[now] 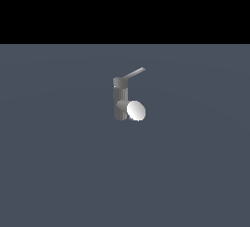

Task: Turn on the faucet by rotating a designated handle.

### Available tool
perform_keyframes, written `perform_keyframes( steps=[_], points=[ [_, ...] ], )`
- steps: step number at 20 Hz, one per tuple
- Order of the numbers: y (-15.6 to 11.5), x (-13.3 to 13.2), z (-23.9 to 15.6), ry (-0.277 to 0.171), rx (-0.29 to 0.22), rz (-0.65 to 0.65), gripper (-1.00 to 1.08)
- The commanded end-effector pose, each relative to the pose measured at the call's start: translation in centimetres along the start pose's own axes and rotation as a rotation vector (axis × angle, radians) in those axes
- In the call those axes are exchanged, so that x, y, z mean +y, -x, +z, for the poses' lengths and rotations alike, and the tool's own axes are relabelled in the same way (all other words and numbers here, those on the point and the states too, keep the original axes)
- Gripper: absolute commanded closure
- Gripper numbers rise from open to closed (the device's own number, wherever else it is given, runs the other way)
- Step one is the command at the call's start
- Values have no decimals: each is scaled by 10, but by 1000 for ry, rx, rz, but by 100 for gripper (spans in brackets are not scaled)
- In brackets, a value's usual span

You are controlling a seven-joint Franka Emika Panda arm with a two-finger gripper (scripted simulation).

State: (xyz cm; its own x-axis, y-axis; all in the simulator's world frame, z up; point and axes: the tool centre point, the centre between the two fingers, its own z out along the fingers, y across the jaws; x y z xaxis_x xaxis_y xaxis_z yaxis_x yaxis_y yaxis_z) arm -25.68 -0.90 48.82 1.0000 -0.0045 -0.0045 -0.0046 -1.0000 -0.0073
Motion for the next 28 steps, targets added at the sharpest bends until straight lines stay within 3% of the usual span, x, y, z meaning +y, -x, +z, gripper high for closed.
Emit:
perform_keyframes(
  steps=[1,9,17,28],
  points=[
    [0,0,0,0,0,0,108],
    [1,-11,-10,-31,18,-45,108],
    [-2,-11,-9,-35,18,-36,108],
    [-44,-10,-1,-68,10,92,108]
  ],
)
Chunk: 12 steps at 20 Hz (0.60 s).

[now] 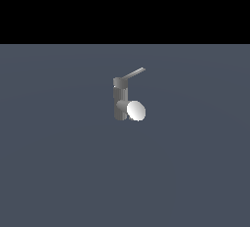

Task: Turn on the faucet by rotating a designated handle.

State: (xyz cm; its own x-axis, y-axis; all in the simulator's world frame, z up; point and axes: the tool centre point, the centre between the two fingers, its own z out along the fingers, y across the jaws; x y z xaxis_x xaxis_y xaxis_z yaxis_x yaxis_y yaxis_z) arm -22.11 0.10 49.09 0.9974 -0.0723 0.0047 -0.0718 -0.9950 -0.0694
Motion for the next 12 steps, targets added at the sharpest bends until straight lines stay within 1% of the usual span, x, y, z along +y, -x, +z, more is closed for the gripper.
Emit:
perform_keyframes(
  steps=[1,12],
  points=[
    [-14,0,4,-10,-3,45,108],
    [-101,2,41,-50,-21,334,108]
  ],
)
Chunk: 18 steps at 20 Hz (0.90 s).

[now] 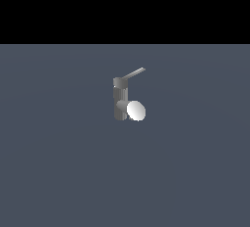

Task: Turn on the faucet by rotating a designated handle.

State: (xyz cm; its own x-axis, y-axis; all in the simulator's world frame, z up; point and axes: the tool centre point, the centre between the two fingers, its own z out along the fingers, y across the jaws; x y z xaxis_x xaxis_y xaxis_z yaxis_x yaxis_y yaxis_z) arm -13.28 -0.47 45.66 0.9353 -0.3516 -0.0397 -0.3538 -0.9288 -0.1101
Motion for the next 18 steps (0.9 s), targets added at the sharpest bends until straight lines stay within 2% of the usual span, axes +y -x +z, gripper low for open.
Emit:
perform_keyframes(
  steps=[1,9,18],
  points=[
    [-21,-4,11,-6,-4,73,108],
    [-83,-14,56,-11,-9,306,108],
    [-148,-18,119,7,1,568,108]
  ],
)
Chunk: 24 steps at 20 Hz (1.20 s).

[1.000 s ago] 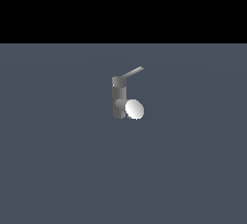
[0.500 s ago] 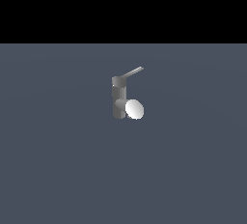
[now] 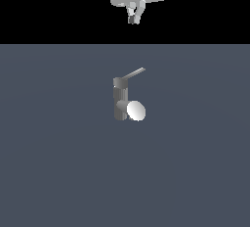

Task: Turn on the faucet by rotating a designated handle.

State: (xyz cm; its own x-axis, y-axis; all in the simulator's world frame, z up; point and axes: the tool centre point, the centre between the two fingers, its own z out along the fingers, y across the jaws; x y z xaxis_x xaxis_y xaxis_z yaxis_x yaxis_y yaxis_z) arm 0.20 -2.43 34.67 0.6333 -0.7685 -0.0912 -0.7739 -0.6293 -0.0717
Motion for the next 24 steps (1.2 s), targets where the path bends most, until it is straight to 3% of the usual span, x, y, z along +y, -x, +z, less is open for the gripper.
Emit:
perform_keyframes(
  steps=[1,13,24],
  points=[
    [-15,-9,19,5,7,74,108],
    [-76,-35,114,34,67,388,108],
    [-99,-41,158,46,106,514,108]
  ],
)
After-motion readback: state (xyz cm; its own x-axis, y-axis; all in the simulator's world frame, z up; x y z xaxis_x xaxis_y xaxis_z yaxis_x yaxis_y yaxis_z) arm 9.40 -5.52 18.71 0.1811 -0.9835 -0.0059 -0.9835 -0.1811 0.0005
